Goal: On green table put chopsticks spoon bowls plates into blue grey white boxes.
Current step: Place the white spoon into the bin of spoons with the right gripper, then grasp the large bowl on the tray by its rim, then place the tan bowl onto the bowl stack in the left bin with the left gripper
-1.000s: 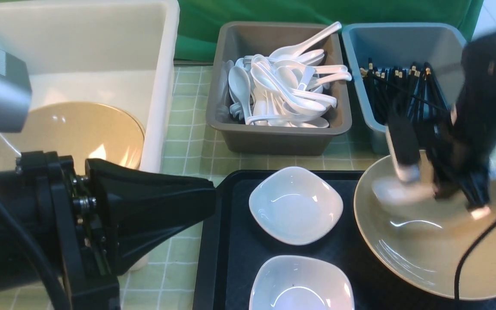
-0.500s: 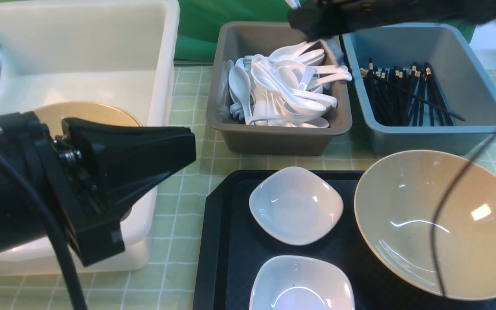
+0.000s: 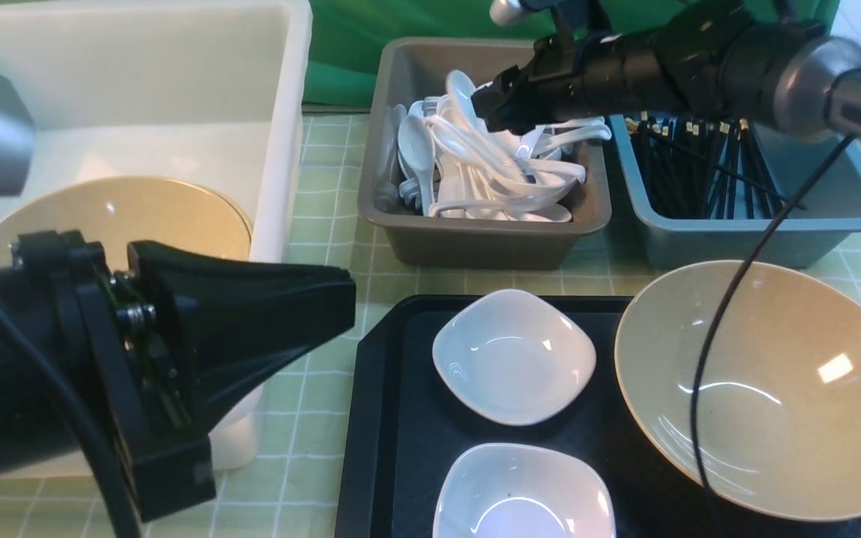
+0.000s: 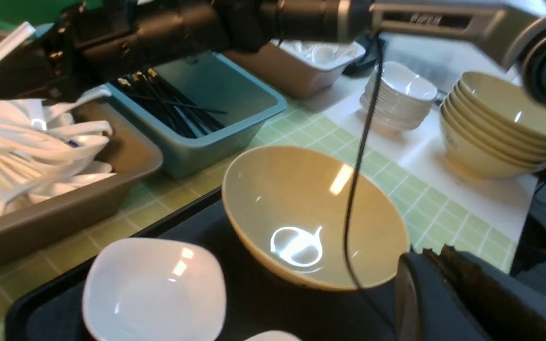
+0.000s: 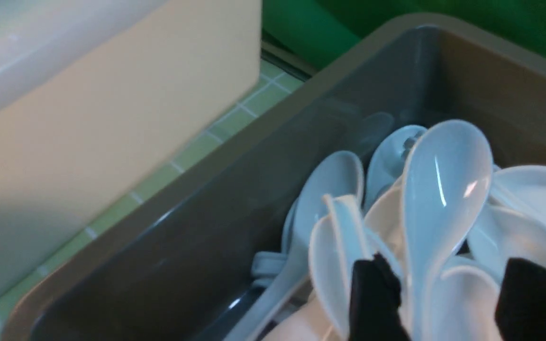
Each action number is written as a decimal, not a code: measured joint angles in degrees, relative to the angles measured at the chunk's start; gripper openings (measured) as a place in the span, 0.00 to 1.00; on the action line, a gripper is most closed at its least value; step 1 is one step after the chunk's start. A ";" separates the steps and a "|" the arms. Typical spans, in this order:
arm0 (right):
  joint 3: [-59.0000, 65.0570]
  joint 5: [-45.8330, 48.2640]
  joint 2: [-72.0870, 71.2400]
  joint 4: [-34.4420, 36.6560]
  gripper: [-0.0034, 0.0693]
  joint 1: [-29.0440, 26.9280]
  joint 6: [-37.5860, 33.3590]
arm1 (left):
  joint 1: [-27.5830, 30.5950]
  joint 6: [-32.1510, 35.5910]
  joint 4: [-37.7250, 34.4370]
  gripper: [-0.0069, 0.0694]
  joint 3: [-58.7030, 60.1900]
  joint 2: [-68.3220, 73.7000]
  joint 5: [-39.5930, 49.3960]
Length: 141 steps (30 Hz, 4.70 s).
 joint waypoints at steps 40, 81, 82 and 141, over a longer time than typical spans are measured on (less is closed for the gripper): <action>56.27 35.06 -87.92 -22.83 0.08 -8.48 22.14 | -14.47 -32.35 17.82 0.75 -39.56 62.94 10.44; 30.54 25.96 -53.29 -8.64 0.12 10.45 10.78 | 35.64 -33.25 25.57 0.11 -34.62 29.37 31.20; 29.80 25.00 -51.54 -8.70 0.12 12.66 10.39 | 40.03 -33.99 25.93 0.11 -31.19 27.37 30.89; 24.19 31.69 -52.09 -24.39 0.21 20.34 21.60 | 47.21 -58.82 49.17 0.92 -25.79 32.44 27.06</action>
